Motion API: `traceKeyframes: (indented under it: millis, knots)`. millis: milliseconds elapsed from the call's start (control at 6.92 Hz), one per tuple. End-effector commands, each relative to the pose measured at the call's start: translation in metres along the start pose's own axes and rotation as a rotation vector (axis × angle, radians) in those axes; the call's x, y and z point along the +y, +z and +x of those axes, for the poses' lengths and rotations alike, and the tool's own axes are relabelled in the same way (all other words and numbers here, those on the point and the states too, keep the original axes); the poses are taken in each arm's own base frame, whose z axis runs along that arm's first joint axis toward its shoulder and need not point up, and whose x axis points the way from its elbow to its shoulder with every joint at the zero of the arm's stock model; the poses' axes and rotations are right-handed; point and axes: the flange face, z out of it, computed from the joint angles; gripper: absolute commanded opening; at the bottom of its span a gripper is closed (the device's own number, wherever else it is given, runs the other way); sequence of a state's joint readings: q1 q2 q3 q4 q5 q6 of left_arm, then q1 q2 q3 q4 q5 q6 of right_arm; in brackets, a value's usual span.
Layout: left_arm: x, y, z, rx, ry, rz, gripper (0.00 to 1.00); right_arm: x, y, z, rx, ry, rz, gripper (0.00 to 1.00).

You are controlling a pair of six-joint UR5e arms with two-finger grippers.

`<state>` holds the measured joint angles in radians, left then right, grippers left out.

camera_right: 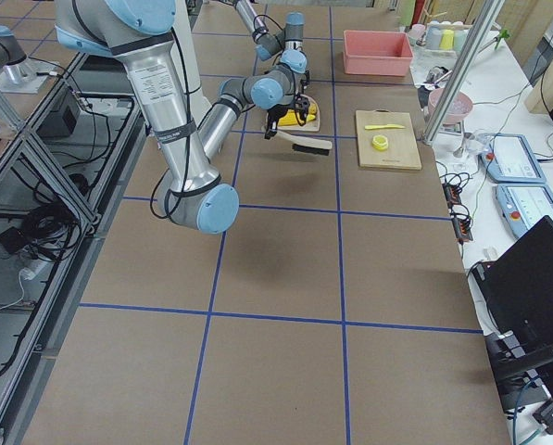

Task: Sweep and dump trash into bin
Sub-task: 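Move the brush back to its start spot with the right gripper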

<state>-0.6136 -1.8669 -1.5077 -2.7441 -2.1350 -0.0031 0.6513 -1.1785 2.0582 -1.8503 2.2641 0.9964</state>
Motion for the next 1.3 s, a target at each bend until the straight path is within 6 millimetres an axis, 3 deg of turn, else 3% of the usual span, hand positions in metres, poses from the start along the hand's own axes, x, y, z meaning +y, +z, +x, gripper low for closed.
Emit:
traceKeyframes:
  millis: [0, 144, 289, 433, 578, 722, 867, 1011, 1156]
  knots:
    - [0.002, 0.001, -0.001, -0.001, -0.004, -0.006, 0.97, -0.002, -0.009, 0.087, 0.052, 0.003, 0.020, 0.00]
    - [0.003, 0.002, -0.001, -0.001, -0.010, -0.014, 0.87, -0.001, -0.011, 0.137, 0.082, 0.014, 0.025, 0.00]
    - [0.004, 0.002, -0.002, -0.001, -0.017, -0.019, 0.69, -0.001, -0.012, 0.179, 0.119, 0.013, 0.025, 0.00]
    - [0.001, 0.001, -0.001, 0.000, -0.040, -0.015, 0.44, -0.002, -0.019, 0.232, 0.151, 0.011, 0.026, 0.00]
    - [0.001, 0.001, -0.001, 0.002, -0.041, -0.014, 0.17, 0.006, -0.020, 0.272, 0.176, 0.025, 0.015, 0.00]
    - [-0.001, 0.000, 0.000, 0.005, -0.037, -0.010, 0.01, 0.009, -0.025, 0.297, 0.185, 0.024, 0.015, 0.00]
    - [-0.001, 0.000, 0.000, 0.005, -0.036, -0.010, 0.00, 0.014, -0.023, 0.316, 0.202, 0.026, 0.015, 0.00]
    - [-0.005, -0.002, 0.002, 0.006, -0.031, -0.002, 0.00, 0.015, -0.010, 0.336, 0.207, 0.022, 0.026, 0.00]
    - [-0.008, -0.004, 0.002, 0.005, -0.022, 0.012, 0.00, 0.022, 0.010, 0.370, 0.198, 0.011, 0.043, 0.00]
